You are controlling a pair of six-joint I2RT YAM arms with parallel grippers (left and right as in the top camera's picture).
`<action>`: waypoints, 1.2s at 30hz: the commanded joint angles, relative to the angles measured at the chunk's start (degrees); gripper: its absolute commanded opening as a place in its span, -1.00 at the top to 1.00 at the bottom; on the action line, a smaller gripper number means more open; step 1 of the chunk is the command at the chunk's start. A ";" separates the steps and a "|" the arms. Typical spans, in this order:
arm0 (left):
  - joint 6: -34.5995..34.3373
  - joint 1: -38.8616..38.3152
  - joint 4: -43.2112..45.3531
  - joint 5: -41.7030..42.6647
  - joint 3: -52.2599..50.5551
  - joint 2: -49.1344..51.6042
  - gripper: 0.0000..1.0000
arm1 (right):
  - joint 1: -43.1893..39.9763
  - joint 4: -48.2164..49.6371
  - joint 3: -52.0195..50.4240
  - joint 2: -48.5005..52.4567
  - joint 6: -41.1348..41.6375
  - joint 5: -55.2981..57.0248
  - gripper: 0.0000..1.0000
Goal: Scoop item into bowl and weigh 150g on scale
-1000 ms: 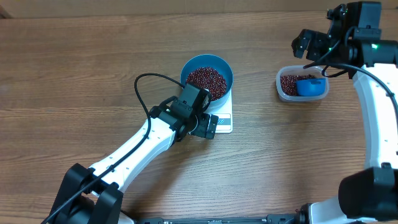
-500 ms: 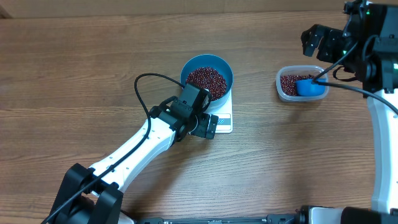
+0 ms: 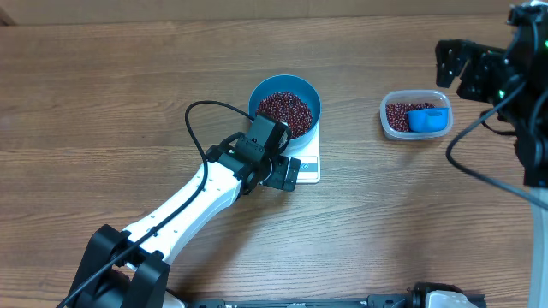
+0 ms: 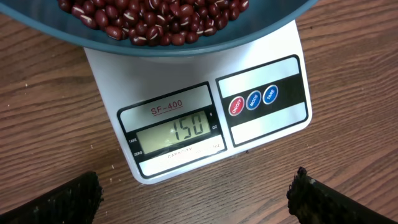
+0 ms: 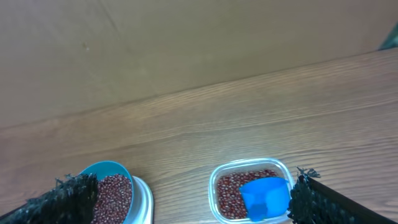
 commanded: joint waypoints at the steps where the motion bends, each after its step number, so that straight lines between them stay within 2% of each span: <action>1: 1.09 -0.28 0.22 0.04 -0.09 0.07 -0.99 | -0.09 -1.07 -0.02 -2.71 -0.24 4.96 -0.97; 13: 1.09 -0.28 0.22 0.04 -0.09 0.07 -0.99 | -0.09 -21.86 -0.20 -4.28 -0.26 5.42 -1.00; 22: 1.09 -0.28 0.22 0.04 -0.09 0.07 -0.99 | -0.07 -23.02 -7.02 -5.01 -0.24 4.70 -0.99; 28: 1.09 -0.28 0.22 0.04 -0.09 0.07 -0.99 | -0.07 -15.12 -19.78 -8.68 -0.22 2.93 -1.00; 33: 1.09 -0.28 0.22 0.04 -0.09 0.07 -0.99 | -0.07 -1.07 -35.58 -13.94 -0.20 -1.36 -1.00; 36: 1.09 -0.28 0.22 0.04 -0.09 0.07 -0.99 | -0.07 10.99 -47.78 -17.53 -0.22 -4.68 -1.00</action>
